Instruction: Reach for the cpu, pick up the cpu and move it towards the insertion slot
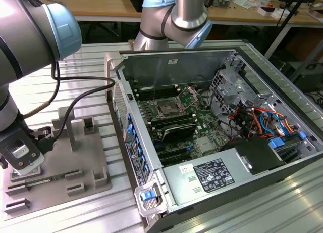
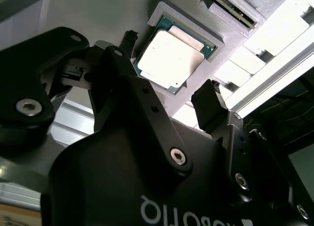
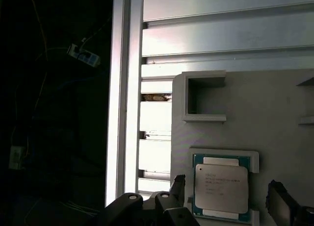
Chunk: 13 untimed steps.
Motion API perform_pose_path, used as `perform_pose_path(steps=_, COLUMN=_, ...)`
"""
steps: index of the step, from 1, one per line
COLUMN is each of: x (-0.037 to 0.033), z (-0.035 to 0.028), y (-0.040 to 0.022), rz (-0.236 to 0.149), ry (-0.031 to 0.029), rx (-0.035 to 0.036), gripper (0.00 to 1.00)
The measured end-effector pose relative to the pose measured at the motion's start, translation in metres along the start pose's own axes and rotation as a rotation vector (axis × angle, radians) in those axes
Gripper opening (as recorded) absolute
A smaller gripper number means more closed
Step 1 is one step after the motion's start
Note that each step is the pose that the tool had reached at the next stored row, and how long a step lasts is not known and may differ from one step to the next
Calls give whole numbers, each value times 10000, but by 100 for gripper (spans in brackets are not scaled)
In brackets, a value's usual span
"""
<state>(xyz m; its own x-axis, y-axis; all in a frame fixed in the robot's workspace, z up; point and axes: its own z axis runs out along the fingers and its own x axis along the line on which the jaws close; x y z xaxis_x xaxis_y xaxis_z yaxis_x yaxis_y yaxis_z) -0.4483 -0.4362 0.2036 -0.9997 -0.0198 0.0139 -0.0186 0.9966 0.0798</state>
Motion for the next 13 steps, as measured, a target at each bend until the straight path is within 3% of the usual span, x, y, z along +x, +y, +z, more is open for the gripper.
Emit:
perform_pose_path(steps=7, x=0, z=28, y=-5, rz=1, ry=0, rx=0, gripper=74)
perform_pose_path(steps=13, x=1, z=93, y=-14, rz=9, ry=0, rx=6, gripper=74)
